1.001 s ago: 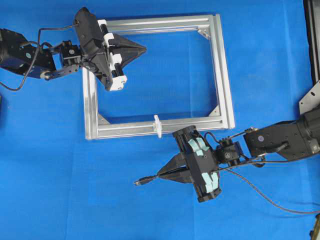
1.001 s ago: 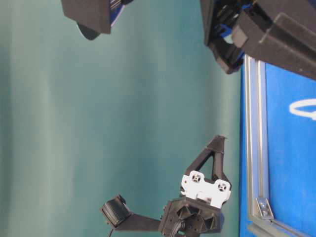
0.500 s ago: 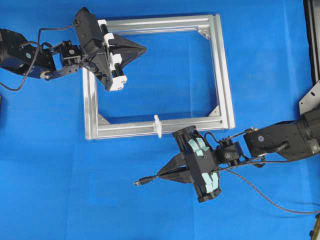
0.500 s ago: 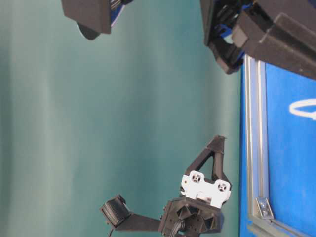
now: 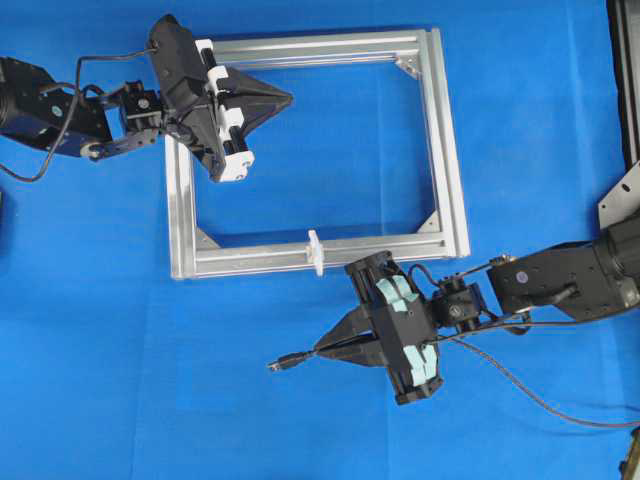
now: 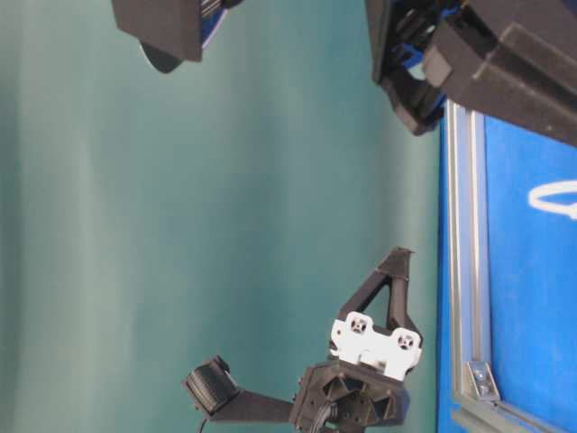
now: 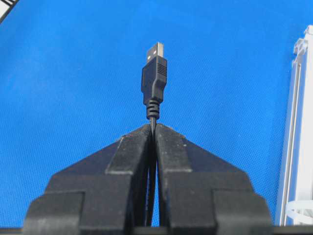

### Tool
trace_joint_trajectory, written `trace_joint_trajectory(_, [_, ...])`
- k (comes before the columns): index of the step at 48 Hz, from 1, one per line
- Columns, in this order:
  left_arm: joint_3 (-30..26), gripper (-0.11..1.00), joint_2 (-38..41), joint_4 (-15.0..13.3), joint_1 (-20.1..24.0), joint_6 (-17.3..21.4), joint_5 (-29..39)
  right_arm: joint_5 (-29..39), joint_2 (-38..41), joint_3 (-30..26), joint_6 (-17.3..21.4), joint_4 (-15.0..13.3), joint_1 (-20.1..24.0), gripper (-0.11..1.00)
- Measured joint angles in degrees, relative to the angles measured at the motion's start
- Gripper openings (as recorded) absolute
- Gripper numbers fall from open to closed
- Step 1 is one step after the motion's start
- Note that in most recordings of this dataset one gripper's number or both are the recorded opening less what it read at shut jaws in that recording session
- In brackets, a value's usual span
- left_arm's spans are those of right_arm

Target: Insert the wire through the string loop located in the center.

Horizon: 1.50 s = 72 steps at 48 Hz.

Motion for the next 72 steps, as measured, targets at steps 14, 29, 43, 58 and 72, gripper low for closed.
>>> trace_joint_trajectory(14, [0.0, 0.0, 0.0, 0.09, 0.0, 0.0, 0.0, 0.09, 0.09, 0.0, 0.0, 0.0, 0.0, -0.02])
trace_joint_trajectory(29, [0.0, 0.0, 0.09, 0.09, 0.0, 0.0, 0.0, 0.09, -1.49, 2.99, 0.0, 0.0, 0.0, -0.02])
trace_joint_trajectory(43, [0.0, 0.0, 0.0, 0.09, 0.0, 0.0, 0.09, 0.09, -8.0, 10.99, 0.53, 0.26, 0.0, -0.02])
trace_joint_trajectory(58, [0.09, 0.0, 0.0, 0.09, 0.0, 0.0, 0.0, 0.09, -14.15, 17.75, 0.62, 1.58, -0.09, -0.02])
trace_joint_trajectory(72, [0.09, 0.0, 0.0, 0.09, 0.0, 0.0, 0.0, 0.18, -14.33, 17.84, 0.53, 1.93, -1.41, -0.02])
